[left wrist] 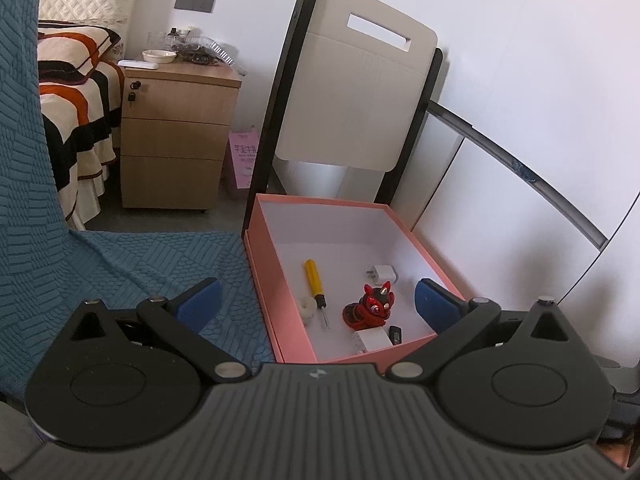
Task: Organize rigid objects
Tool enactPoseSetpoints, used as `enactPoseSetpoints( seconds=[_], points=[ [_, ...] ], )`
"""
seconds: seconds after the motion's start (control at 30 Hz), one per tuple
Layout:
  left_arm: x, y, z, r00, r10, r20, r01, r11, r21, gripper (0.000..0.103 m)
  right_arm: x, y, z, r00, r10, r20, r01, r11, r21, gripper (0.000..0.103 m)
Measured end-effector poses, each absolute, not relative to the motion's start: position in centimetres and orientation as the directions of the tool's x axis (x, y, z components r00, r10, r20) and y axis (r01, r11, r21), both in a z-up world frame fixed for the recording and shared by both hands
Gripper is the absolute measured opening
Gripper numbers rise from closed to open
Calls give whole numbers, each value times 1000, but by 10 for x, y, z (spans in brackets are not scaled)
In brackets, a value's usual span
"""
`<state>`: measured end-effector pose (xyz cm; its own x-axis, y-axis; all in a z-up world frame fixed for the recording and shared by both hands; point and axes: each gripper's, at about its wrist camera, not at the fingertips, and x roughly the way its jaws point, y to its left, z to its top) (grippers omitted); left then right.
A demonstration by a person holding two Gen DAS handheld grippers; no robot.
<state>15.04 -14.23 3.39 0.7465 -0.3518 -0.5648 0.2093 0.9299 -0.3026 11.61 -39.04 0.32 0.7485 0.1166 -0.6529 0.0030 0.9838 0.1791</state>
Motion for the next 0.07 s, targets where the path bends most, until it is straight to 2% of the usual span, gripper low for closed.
enactPoseSetpoints(
  seconds=[0.07],
  points=[
    [150,-142,34,749,-347,-565,206,932,-298,103,116,-389,4,748,116,-654,4,984,179,96]
  ],
)
